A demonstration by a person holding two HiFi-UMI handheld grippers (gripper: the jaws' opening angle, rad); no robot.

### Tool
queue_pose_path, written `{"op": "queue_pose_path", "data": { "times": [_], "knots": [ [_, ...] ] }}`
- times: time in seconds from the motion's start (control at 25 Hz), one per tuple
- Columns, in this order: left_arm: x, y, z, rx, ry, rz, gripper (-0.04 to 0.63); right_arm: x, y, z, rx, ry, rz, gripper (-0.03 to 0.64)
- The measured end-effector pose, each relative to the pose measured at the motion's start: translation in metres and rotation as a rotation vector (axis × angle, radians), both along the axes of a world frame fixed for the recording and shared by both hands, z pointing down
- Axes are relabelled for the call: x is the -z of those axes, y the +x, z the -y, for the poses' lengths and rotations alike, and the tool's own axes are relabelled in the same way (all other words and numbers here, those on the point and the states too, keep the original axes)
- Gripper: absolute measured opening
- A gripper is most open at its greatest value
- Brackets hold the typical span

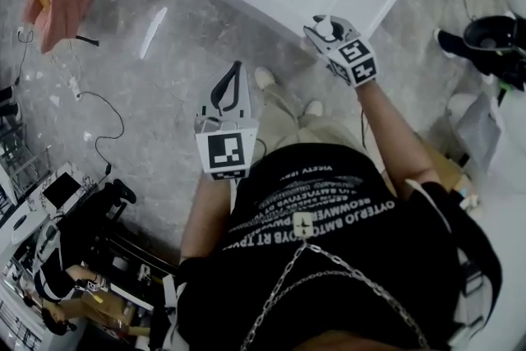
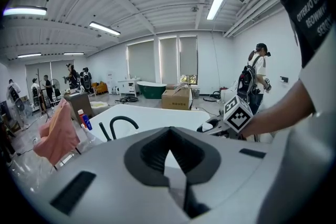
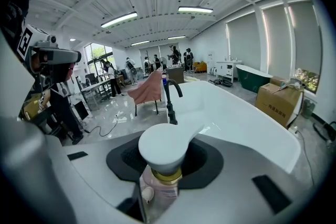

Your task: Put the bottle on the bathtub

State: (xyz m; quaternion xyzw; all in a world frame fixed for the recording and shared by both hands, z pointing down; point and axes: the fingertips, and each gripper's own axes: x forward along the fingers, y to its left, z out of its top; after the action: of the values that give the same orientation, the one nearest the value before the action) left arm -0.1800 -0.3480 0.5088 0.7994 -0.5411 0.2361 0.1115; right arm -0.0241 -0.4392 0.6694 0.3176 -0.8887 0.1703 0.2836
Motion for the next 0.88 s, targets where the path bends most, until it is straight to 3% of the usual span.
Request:
{"op": "queue_pose_path", "data": {
  "times": [0.52, 0.88],
  "knots": [
    [-0.018, 0.002, 0.032, -0.010, -0.052, -0.012, -0.003, -0.039, -0.006, 0.047, -0.021, -0.028, -0.046, 0.133],
    [-0.022, 0.003, 0.045, -0.015, -0.060, -0.034, -0.003, -0.070, -0.008, 0.041, 0.017, -0.042, -0.093, 0.133]
  ]
}}
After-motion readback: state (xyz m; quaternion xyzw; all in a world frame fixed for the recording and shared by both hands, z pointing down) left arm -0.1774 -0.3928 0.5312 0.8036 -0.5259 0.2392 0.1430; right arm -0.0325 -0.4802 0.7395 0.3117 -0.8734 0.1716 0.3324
